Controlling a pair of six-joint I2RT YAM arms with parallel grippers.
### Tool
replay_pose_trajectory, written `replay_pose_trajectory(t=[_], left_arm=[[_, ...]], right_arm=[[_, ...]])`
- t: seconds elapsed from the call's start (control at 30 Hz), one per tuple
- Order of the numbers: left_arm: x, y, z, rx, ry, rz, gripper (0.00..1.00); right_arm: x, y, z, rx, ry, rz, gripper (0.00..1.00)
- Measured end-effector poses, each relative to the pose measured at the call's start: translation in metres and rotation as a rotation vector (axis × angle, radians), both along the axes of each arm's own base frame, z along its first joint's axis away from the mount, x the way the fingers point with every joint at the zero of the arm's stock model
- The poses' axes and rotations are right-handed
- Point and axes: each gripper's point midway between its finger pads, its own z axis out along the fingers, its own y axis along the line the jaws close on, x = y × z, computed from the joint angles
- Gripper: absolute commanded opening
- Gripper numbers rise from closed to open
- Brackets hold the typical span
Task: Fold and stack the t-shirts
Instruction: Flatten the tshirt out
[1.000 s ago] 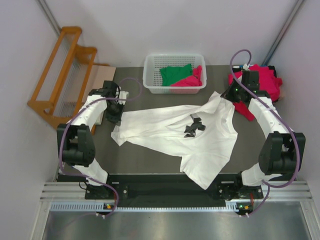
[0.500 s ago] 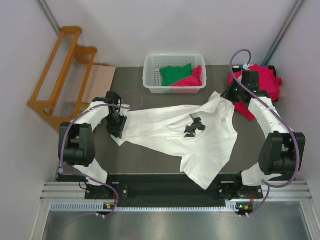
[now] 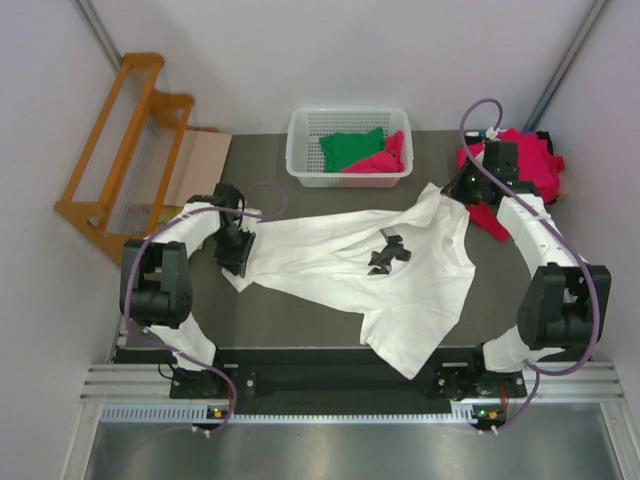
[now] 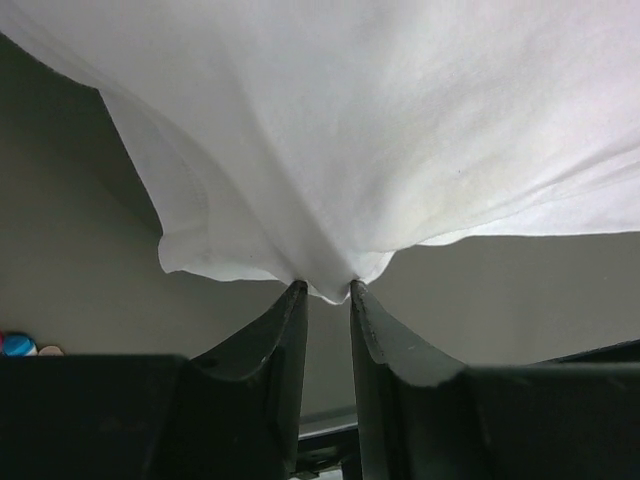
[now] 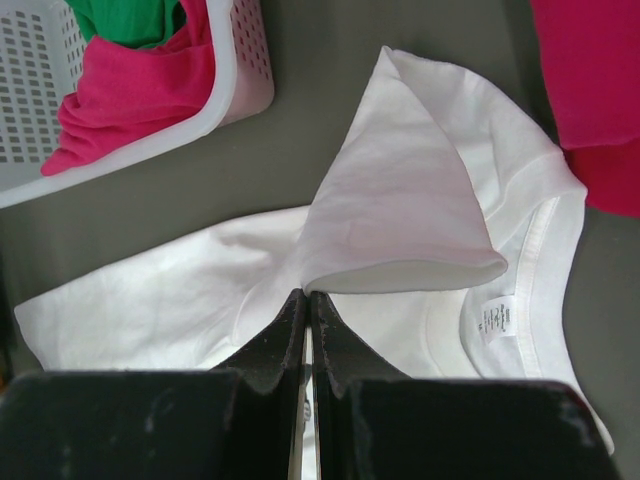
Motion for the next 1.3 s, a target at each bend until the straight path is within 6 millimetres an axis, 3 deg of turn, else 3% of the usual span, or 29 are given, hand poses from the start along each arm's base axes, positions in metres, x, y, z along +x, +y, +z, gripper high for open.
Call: replay_pose_trajectory(t=[0.3, 0.83, 1.3], left_arm=[[0.001, -0.001, -0.004, -0.004, 0.008, 0.003, 0.25], [0.015, -0.011, 0.008, -0.010, -0.038, -0.015, 0.23], [0.015, -0.011, 0.008, -0.009, -0.038, -0.010, 0.00]], right_arm=[[0.000, 0.000, 0.000, 0.001, 0.000, 0.001, 0.00], [0.000, 0.001, -0.004, 0.004, 0.009, 0.005, 0.00], [0.000, 0.001, -0.004, 0.006, 0.010, 0.007, 0.00]])
